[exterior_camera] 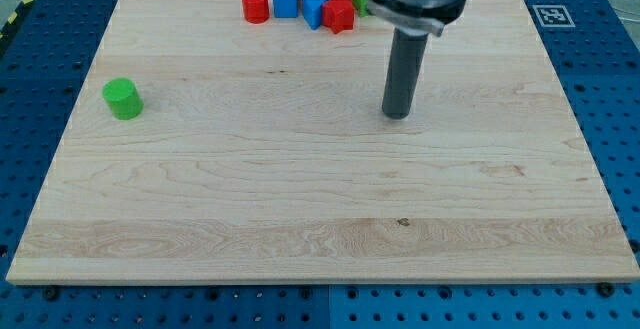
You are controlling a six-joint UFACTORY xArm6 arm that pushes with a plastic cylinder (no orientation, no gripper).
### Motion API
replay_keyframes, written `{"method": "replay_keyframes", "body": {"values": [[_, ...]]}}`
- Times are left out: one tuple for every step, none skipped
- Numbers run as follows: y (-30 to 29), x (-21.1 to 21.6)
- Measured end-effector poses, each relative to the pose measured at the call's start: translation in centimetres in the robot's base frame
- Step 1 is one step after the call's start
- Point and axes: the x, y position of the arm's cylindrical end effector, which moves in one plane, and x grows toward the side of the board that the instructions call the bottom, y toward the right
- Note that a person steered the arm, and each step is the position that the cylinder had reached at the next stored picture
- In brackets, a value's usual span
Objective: Touch the top of the green star
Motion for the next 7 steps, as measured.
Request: {"method": "replay_keyframes", "body": {"values": [[2.1,-3.1],[4.2,-5.5],[4.5,-5.9],[4.5,-6.0],[4.8,-8.5],[5.4,-12.5],[5.2,-17.8]]}}
